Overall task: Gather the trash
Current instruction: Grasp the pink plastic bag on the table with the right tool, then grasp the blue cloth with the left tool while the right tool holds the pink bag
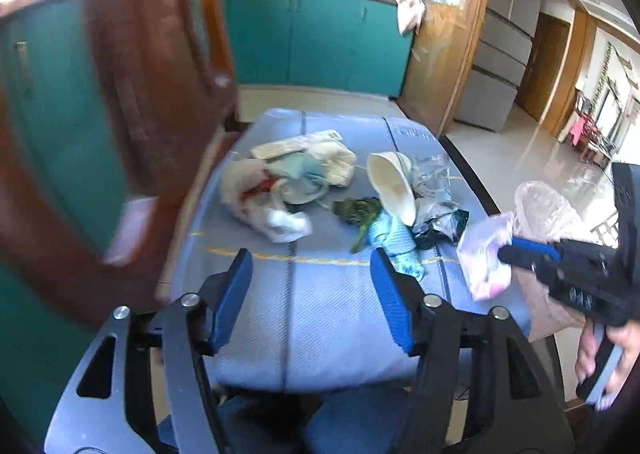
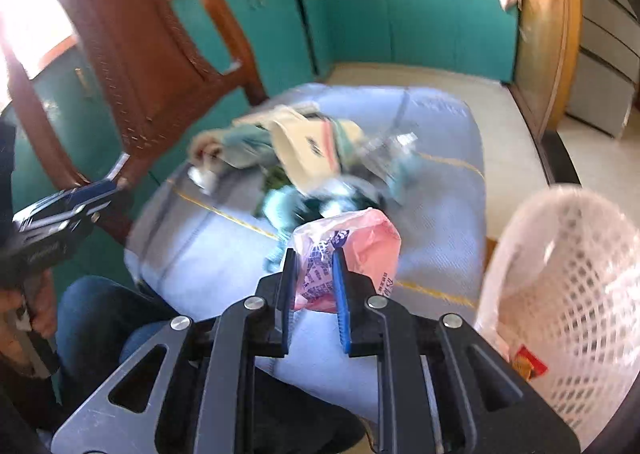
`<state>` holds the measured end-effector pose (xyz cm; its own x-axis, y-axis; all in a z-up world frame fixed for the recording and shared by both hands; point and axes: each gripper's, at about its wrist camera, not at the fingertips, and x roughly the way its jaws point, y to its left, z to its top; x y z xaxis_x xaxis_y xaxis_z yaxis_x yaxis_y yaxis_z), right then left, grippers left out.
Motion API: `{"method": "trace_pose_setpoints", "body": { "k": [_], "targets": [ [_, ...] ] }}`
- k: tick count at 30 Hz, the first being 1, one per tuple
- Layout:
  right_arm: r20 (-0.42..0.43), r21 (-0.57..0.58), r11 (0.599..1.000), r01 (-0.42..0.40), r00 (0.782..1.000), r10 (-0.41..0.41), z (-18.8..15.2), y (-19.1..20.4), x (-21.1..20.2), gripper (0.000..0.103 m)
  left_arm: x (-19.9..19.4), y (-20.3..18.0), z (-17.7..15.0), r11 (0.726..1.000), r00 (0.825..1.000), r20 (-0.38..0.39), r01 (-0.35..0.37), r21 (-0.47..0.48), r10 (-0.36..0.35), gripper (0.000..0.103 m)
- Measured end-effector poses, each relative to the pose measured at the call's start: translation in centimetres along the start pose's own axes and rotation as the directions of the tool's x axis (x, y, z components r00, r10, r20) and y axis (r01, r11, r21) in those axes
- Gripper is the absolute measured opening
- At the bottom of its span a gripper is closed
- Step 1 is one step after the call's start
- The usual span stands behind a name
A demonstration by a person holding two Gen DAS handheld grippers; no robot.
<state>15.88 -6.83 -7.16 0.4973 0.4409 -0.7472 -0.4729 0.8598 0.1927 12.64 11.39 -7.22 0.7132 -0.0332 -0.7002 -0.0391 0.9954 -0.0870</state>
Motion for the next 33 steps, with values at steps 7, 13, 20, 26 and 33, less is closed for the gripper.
{"method": "trace_pose_setpoints", "body": {
  "k": [7, 13, 20, 26, 33],
  "targets": [
    [-0.010, -0.027, 0.997, 0.068, 0.998, -0.068, -1.1, 0.2, 0.9, 0.044, 7.1, -3.6, 1.9, 0.992, 0.990, -0.077, 0.118, 0.032, -0.116, 0.072],
    [0.005, -0.084, 0.988, 0.131, 0.991, -0.131, -2.2, 0.5, -0.2, 0.061, 11.3, -6.0, 1.1, 0.989, 0.973, -0.207, 0.119, 0.093, -0.098, 0.044],
    [0.002, -0.045, 0.991, 0.129, 0.992, -0.129, -2.5, -0.3, -0.2, 0.061, 11.4, -3.5, 0.3, 0.985, 0.954, -0.251, 0.171, 0.010, -0.163, 0.042],
    [0.028, -0.041, 0.990, 0.136, 0.991, -0.134, -2.2, -0.3, -0.9, 0.069, 10.0, 0.2, -0.1, 0.998, 0.976, -0.210, 0.055, -0.016, -0.058, 0.043],
    [0.018, -0.018, 0.992, 0.127, 0.992, -0.127, -1.6, -0.6, 0.3, 0.069, 9.2, -1.9, 0.0, 0.987, 0.973, -0.169, 0.160, -0.001, -0.158, 0.061]
  ]
}}
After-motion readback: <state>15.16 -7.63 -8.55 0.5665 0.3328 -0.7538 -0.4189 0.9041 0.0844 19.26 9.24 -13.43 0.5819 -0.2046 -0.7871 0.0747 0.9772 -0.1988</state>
